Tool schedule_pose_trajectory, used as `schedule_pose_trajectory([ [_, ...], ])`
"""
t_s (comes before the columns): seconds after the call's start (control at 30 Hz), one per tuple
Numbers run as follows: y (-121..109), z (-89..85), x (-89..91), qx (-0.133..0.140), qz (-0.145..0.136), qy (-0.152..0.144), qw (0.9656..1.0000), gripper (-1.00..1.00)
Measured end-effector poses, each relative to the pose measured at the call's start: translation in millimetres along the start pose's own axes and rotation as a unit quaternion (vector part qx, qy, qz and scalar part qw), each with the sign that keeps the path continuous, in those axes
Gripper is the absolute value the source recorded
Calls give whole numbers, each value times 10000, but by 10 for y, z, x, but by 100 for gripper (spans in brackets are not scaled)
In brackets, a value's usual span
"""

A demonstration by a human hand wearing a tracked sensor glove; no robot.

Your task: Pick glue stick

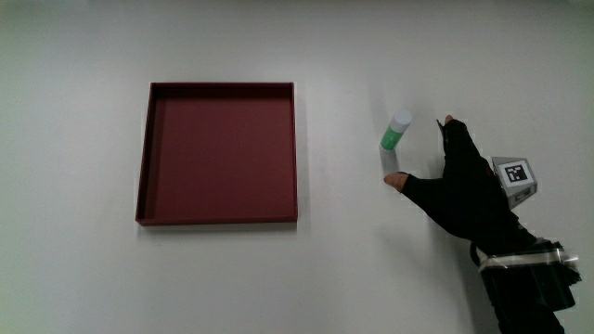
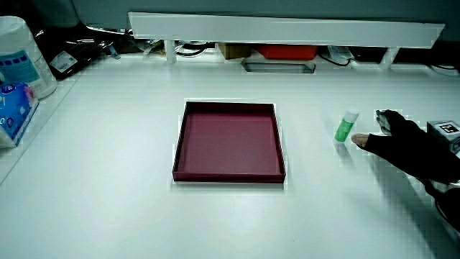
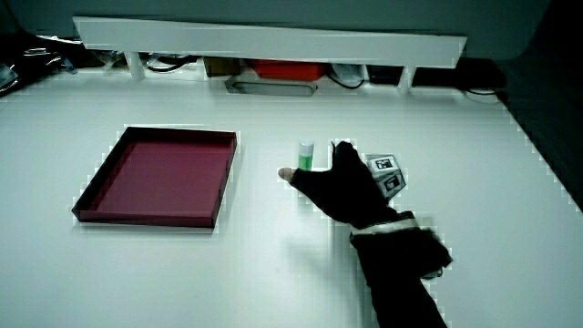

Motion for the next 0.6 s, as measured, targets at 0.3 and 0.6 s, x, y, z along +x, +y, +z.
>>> schedule_pose_trajectory([
  [0.3,303,-96,54,90,-149,168,9997,0],
  [0.6,364,-185,52,479,-177,73,9987,0],
])
